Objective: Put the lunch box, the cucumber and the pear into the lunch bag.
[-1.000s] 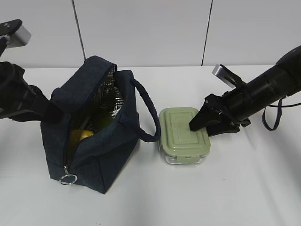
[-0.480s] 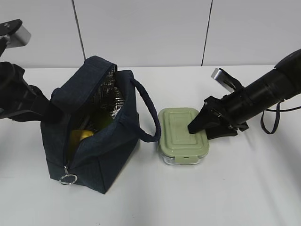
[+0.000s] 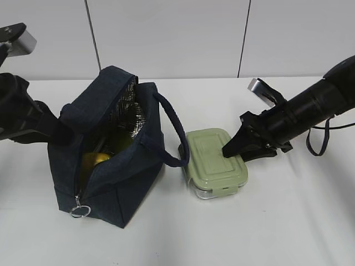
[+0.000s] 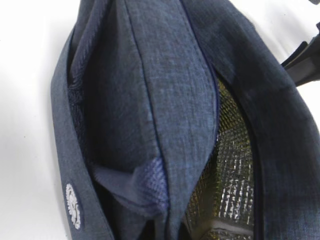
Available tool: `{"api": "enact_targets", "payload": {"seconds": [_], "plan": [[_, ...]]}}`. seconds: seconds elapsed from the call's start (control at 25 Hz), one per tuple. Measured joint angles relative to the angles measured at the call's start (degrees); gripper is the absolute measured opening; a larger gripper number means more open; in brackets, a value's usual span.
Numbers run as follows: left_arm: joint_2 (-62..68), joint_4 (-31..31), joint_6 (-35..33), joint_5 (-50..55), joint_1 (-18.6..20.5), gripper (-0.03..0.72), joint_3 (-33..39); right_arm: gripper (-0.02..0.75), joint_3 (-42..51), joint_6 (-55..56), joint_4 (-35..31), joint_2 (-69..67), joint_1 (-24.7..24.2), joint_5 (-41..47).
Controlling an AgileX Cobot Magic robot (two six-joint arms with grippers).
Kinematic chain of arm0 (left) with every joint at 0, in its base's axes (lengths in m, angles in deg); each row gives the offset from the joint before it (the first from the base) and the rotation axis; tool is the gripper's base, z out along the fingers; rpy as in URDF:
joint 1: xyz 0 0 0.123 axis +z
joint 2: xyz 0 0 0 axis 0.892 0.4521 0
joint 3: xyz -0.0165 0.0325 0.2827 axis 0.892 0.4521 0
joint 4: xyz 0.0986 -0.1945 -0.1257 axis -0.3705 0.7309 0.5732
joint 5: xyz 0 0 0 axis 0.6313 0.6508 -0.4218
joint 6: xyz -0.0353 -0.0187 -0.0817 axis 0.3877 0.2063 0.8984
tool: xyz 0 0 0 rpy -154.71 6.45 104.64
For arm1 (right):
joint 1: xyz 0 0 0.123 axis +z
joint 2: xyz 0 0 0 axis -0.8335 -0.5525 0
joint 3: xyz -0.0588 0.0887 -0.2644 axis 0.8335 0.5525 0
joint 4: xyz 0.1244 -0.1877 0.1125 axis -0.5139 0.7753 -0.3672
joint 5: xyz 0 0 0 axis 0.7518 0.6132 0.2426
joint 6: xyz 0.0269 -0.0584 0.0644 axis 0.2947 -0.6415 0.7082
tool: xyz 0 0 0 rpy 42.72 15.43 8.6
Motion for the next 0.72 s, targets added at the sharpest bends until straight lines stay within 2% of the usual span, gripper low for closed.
{"api": "enact_targets", "payload": {"seconds": [0.16, 0.44, 0.72], "plan": [[0.0, 0.0, 0.0, 0.0, 0.0, 0.001, 0.0, 0.273, 0.2, 0.7, 2.2, 3.3, -1.0, -1.3], [0.0, -0.1, 0.0, 0.0, 0.0, 0.001, 0.0, 0.272, -0.3, 2.5, 2.6, 10.2, -6.6, 0.9], [0.0, -0.1, 0.0, 0.0, 0.0, 0.001, 0.0, 0.272, -2.2, 2.7, -4.7, 15.9, -5.5, 5.5]]}}
